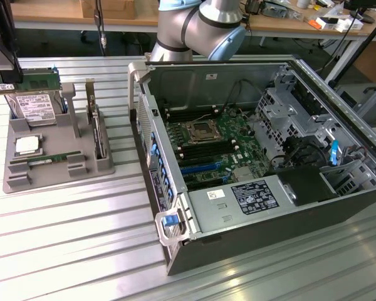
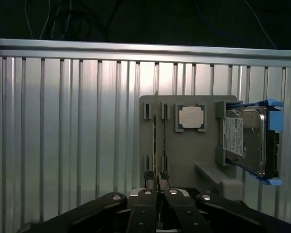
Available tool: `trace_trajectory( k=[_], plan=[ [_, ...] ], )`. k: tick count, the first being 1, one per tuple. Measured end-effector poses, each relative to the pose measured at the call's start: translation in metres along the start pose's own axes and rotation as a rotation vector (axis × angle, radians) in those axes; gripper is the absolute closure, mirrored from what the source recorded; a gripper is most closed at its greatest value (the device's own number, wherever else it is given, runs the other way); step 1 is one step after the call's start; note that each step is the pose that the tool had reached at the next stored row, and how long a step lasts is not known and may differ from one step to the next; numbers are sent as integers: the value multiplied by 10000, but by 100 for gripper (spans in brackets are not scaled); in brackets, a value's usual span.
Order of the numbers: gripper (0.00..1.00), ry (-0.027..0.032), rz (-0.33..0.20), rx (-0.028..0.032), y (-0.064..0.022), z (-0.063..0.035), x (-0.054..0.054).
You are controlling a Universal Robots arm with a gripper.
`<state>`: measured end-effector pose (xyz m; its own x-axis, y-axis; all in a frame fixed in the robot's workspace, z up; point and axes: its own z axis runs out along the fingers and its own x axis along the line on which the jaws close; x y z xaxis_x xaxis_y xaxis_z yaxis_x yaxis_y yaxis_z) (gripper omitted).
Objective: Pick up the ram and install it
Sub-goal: 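Pick up the ram and move it above insertion slot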
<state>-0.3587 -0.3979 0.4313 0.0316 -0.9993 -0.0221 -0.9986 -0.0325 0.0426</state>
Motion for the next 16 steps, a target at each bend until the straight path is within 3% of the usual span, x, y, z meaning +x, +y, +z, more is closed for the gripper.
trace_trajectory(
  k=[16],
  plan=[
    [88,0,0,1,18,-413,-9]
  ],
)
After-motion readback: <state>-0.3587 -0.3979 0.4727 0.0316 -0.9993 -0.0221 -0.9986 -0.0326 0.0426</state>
